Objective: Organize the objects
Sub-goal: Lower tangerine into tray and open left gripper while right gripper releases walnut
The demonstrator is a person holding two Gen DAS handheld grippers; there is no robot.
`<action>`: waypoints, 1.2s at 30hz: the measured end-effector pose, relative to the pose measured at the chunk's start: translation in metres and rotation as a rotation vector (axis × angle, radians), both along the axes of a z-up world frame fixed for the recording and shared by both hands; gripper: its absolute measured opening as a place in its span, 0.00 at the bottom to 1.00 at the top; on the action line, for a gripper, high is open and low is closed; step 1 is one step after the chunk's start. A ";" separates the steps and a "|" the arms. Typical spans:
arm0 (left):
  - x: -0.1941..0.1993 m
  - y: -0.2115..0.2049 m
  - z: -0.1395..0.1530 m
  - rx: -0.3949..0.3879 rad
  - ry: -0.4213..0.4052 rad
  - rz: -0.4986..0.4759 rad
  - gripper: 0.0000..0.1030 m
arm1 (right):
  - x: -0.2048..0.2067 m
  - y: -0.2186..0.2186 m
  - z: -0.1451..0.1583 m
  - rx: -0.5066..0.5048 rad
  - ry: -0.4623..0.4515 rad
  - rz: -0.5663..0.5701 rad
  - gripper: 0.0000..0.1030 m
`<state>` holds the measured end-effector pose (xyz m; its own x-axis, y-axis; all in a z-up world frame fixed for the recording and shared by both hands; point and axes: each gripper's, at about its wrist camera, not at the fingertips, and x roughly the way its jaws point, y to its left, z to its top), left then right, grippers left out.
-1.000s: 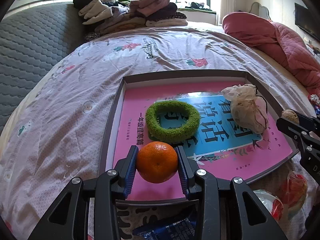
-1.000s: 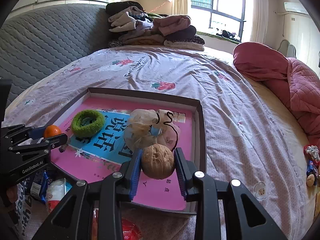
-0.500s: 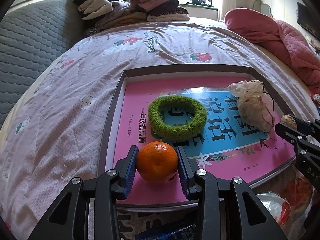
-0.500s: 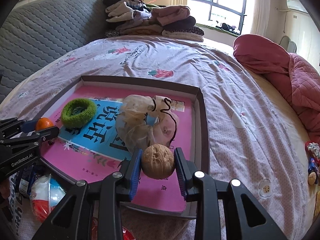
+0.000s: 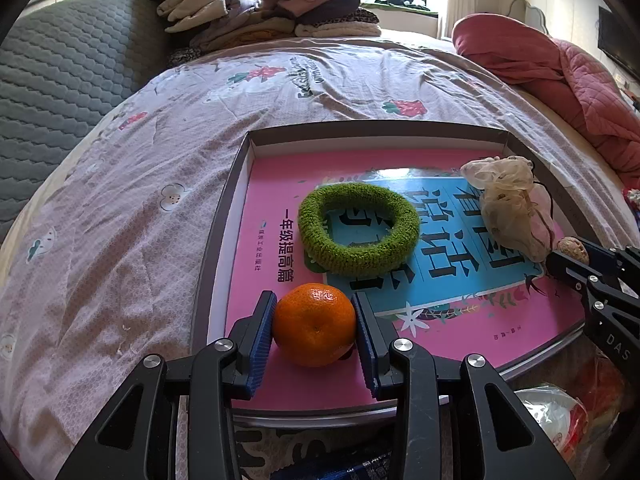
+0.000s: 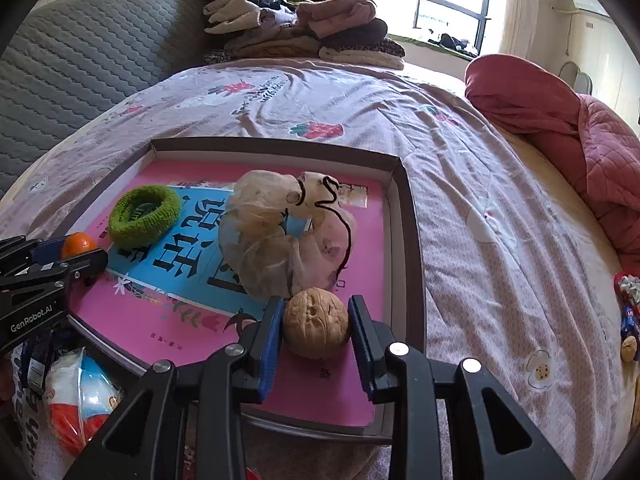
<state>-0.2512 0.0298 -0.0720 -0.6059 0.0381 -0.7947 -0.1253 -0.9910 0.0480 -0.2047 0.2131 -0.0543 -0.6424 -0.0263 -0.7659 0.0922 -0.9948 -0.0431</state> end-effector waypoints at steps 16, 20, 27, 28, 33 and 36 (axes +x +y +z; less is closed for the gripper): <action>-0.001 0.000 0.000 0.010 -0.012 -0.004 0.39 | -0.002 0.002 0.000 -0.020 -0.028 -0.019 0.32; 0.001 -0.001 0.004 0.043 -0.014 -0.017 0.46 | -0.001 0.003 0.004 -0.025 -0.016 -0.025 0.32; 0.006 -0.001 0.010 0.051 0.004 -0.027 0.50 | 0.000 0.005 0.010 -0.040 -0.005 -0.027 0.38; 0.007 -0.001 0.010 0.049 0.004 -0.027 0.50 | 0.001 0.004 0.011 -0.039 -0.005 -0.028 0.39; 0.010 -0.002 0.014 0.038 0.011 -0.012 0.54 | 0.003 0.002 0.016 -0.037 0.004 -0.022 0.40; 0.011 -0.004 0.017 0.039 0.013 -0.006 0.55 | 0.004 0.001 0.020 -0.037 0.009 -0.022 0.40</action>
<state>-0.2398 0.0255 -0.0553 -0.6157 0.0723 -0.7847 -0.1306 -0.9914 0.0111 -0.2003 0.2145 -0.0341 -0.6502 -0.0401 -0.7587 0.0701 -0.9975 -0.0073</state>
